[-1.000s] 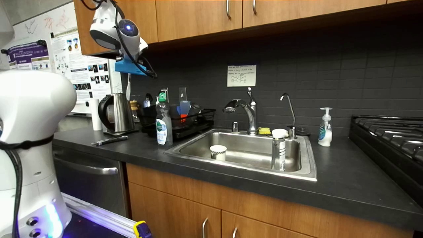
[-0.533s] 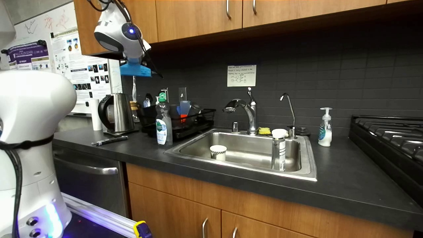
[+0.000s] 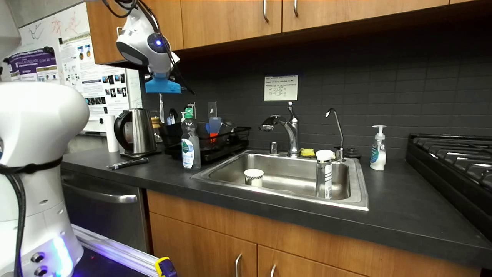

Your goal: Put the knife on the dish rack

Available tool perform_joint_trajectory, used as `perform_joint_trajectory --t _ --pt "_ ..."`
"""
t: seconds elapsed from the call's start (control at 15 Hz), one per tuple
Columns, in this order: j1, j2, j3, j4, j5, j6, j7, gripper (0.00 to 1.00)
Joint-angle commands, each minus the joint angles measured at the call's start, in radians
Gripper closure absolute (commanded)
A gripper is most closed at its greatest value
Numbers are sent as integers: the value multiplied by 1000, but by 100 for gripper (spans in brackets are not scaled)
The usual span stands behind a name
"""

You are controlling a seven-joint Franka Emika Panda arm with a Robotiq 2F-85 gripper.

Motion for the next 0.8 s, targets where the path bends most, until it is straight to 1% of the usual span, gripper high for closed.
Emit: perform_joint_trajectory --t 0.0,0.73 --pt "-1 41 -12 31 28 -29 -48 95" --pt "-5 113 -25 64 12 -49 -52 95"
